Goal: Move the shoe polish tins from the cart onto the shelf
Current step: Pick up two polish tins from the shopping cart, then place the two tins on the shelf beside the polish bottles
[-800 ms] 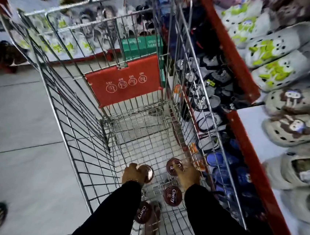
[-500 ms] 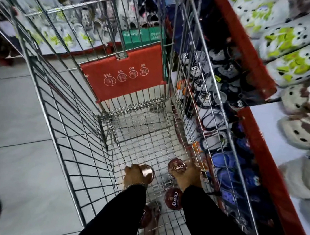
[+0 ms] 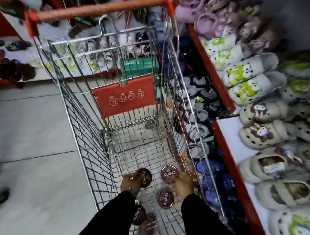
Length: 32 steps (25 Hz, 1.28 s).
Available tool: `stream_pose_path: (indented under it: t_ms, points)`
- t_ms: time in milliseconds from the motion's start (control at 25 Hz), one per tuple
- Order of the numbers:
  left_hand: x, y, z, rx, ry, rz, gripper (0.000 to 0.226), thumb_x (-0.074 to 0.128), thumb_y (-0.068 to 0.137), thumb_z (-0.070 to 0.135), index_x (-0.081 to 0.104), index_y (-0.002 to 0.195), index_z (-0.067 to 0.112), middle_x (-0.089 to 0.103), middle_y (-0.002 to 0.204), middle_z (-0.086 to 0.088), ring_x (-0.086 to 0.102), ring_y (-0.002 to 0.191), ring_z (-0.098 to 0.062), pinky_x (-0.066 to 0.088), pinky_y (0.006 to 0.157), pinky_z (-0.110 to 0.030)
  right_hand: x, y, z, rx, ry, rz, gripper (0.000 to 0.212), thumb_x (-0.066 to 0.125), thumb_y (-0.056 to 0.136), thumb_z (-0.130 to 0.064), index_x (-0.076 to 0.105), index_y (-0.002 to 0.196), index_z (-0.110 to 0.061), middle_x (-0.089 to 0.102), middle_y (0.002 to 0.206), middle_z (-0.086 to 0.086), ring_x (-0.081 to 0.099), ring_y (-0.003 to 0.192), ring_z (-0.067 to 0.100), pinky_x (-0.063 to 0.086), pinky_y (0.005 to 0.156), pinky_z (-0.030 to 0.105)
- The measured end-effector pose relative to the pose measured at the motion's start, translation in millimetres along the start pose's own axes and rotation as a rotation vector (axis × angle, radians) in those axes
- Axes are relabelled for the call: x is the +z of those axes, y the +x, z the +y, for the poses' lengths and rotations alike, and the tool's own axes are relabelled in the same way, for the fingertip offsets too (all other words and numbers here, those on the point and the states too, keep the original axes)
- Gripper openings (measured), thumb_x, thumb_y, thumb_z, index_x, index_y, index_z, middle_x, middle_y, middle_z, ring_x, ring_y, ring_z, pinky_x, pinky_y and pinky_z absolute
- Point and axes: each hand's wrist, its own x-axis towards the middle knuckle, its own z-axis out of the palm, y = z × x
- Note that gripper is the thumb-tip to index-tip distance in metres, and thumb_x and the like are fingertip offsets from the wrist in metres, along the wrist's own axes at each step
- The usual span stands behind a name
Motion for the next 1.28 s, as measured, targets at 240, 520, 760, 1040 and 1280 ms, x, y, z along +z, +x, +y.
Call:
stream_pose_path:
  t_ms: [240, 520, 760, 1040, 1280]
  points:
    - [-24.5, -143.4, 45.9, 0.12, -0.21, -0.024, 0.049, 0.069, 0.085, 0.012, 0.05, 0.127, -0.003, 0.061, 0.117, -0.026, 0.056, 0.092, -0.027, 0.05, 0.046, -0.025, -60.7, -141.8, -67.2, -0.151, 0.089, -0.084, 0.03, 0.057, 0.083, 0.004, 0.065, 0.11, -0.007, 0.065, 0.087, 0.016, 0.058, 0.069, 0.025, 0.047, 0.056, 0.03]
    - [-23.8, -278.0, 74.8, 0.297, -0.269, -0.24, 0.03, 0.062, 0.09, 0.005, 0.053, 0.118, 0.001, 0.057, 0.129, -0.028, 0.06, 0.085, -0.027, 0.051, 0.037, -0.015, -181.0, -274.7, -104.6, -0.355, 0.283, 0.013, 0.014, 0.056, 0.086, 0.003, 0.069, 0.087, -0.003, 0.069, 0.086, 0.025, 0.06, 0.072, 0.024, 0.054, 0.059, 0.031]
    - [16.8, -399.7, 108.5, 0.488, -0.143, -0.508, 0.031, 0.064, 0.089, 0.006, 0.059, 0.119, -0.001, 0.069, 0.097, -0.022, 0.067, 0.045, -0.007, 0.059, 0.053, -0.02, -311.2, -373.7, -130.3, -0.454, 0.424, 0.129, 0.024, 0.054, 0.092, 0.001, 0.06, 0.115, 0.001, 0.064, 0.099, 0.018, 0.059, 0.07, 0.016, 0.054, 0.049, 0.019]
    - [84.2, -538.5, 158.9, 0.602, 0.043, -0.889, 0.009, 0.061, 0.09, 0.003, 0.06, 0.099, 0.004, 0.073, 0.061, -0.008, 0.066, 0.037, -0.008, 0.055, 0.04, -0.019, -438.3, -485.6, -137.0, -0.584, 0.495, 0.286, 0.028, 0.056, 0.09, 0.002, 0.062, 0.117, 0.005, 0.064, 0.101, 0.021, 0.065, 0.064, 0.019, 0.055, 0.043, 0.021]
    - [142.8, -620.9, 172.5, 0.724, 0.225, -1.109, 0.005, 0.065, 0.088, 0.005, 0.062, 0.091, 0.008, 0.074, 0.06, -0.006, 0.068, 0.042, -0.009, 0.058, 0.046, -0.019, -516.7, -550.0, -109.7, -0.594, 0.548, 0.545, 0.023, 0.055, 0.092, -0.002, 0.063, 0.113, -0.002, 0.065, 0.102, 0.02, 0.065, 0.072, 0.023, 0.058, 0.062, 0.028]
